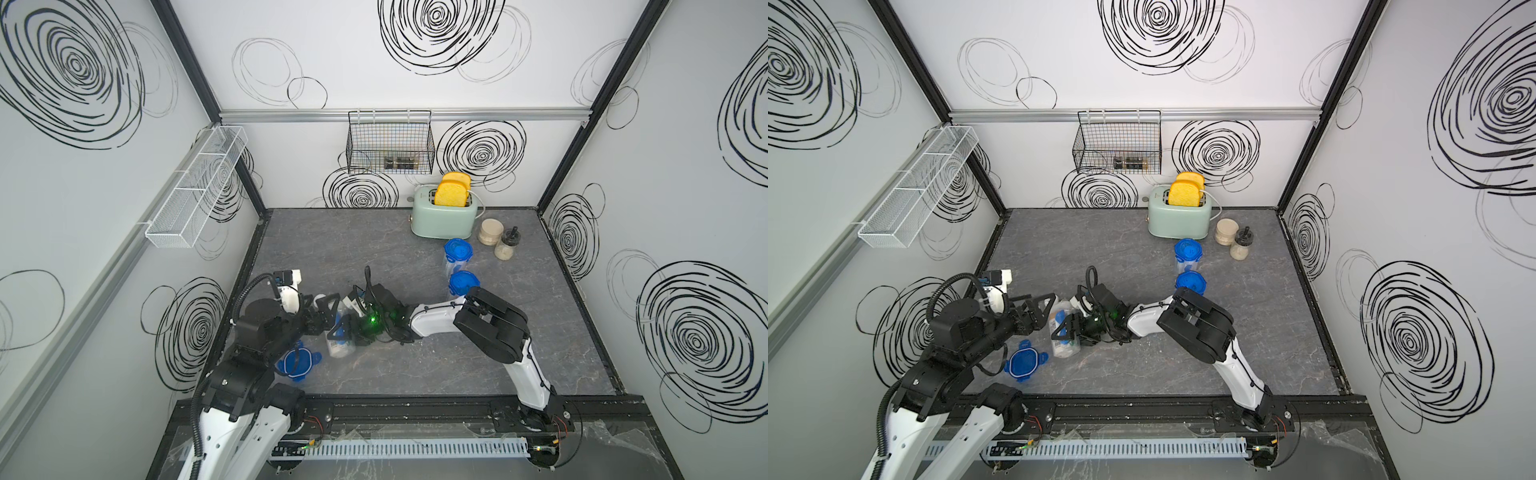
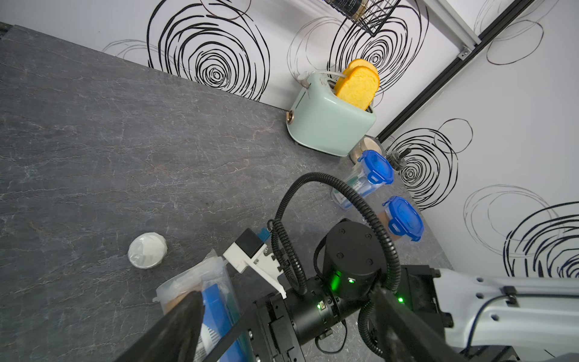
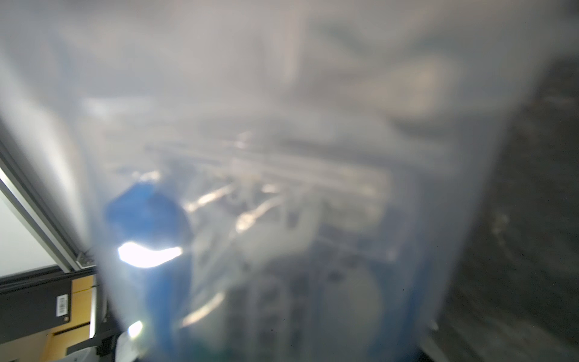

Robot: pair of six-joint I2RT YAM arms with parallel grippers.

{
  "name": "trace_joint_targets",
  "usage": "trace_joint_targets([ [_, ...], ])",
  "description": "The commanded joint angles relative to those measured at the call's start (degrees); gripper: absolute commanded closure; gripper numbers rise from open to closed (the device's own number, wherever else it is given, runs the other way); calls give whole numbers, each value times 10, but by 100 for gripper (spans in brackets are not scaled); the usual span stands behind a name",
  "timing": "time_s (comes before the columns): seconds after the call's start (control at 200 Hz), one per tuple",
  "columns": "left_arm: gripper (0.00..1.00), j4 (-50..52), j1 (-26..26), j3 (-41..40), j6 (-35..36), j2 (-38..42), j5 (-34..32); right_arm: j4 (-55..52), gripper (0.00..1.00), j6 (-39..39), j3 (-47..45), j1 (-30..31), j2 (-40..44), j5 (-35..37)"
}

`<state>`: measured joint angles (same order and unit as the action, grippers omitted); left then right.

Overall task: Take out toiletry kits
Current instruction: 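Pour the toiletry kits out of the container.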

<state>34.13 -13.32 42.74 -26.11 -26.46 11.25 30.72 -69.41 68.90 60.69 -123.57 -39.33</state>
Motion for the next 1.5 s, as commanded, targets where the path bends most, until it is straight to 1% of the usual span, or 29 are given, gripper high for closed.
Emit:
trace_joint_targets([
  [0.0, 11, -30, 5, -4, 5, 1, -7, 63, 51, -71, 22, 1, 3, -33],
  [0.16, 11, -30, 5, -4, 5, 0, -8, 85, 51, -122, 27, 6, -6, -47],
  [0.275, 11, -29, 5, -4, 5, -1, -8, 106, 48, -163, 35, 7, -14, -58],
  [0.455, 11, -29, 5, -3, 5, -2, -8, 116, 47, -205, 42, 7, -26, -60],
  [0.62, 11, -29, 5, -4, 4, -2, -9, 156, 47, -258, 39, 8, -39, -64],
  [0.981, 11, -29, 4, -4, 4, -5, -10, 211, 44, -339, 31, 14, -50, -63],
  [1.286, 11, -28, 2, -3, 4, -3, -11, 210, 43, -358, 36, 17, -63, -70],
  [1.496, 11, -28, 1, -4, 4, -4, -12, 202, 42, -370, 28, 21, -51, -71],
])
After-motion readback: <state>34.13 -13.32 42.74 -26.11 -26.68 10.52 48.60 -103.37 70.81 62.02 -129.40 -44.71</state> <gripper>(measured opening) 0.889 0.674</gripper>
